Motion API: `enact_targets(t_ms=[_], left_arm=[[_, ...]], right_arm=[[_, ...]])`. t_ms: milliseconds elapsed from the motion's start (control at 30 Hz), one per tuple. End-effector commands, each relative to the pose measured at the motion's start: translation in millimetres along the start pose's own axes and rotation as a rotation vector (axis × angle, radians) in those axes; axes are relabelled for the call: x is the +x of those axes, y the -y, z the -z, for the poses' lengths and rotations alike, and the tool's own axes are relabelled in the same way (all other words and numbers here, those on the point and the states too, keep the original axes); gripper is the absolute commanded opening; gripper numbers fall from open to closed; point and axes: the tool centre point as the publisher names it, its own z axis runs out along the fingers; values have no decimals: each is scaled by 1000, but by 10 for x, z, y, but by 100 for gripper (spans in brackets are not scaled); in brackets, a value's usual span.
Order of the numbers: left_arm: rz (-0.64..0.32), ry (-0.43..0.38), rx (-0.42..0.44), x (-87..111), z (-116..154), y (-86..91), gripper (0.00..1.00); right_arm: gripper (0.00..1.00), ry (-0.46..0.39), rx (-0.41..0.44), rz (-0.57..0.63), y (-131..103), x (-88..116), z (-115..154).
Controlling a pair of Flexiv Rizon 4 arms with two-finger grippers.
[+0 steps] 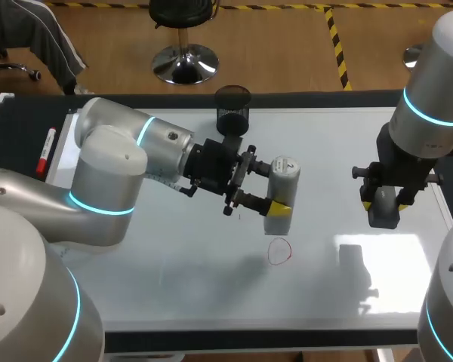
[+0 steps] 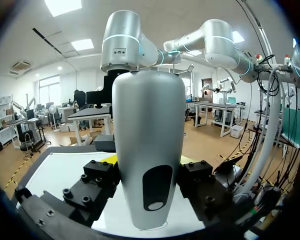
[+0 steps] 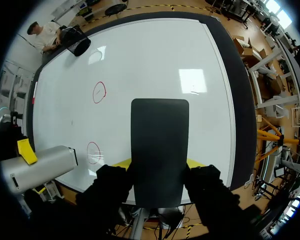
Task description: Pick up the inspection probe, press it on each red-marked spot on the whiteboard one by one, put down the probe, pick up the eraser, and wipe off all the red marks.
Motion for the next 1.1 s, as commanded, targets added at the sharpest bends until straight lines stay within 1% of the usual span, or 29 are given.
enact_targets(t_ms=[33, 200, 367, 467, 567, 833, 1100], left_arm=[[5, 17, -2, 126, 221, 75, 0], [6, 40, -14, 239, 394, 76, 0], [14, 63, -27, 391, 637, 80, 0], [21, 90, -34, 479, 784, 70, 0], [20, 97, -33, 534, 877, 70, 0], [23, 126, -18, 640, 1087, -8, 0], [24, 127, -5, 695, 1267, -99, 0]], right_arm=[[0, -2, 1, 1, -3, -11, 2], [0, -2, 1, 1, -3, -11, 2], [0, -2, 1, 1, -3, -11, 2], [0, -2, 1, 1, -3, -11, 2], [0, -2, 1, 1, -3, -11, 2], [0, -2, 1, 1, -3, -11, 2], [0, -2, 1, 1, -3, -11, 2]])
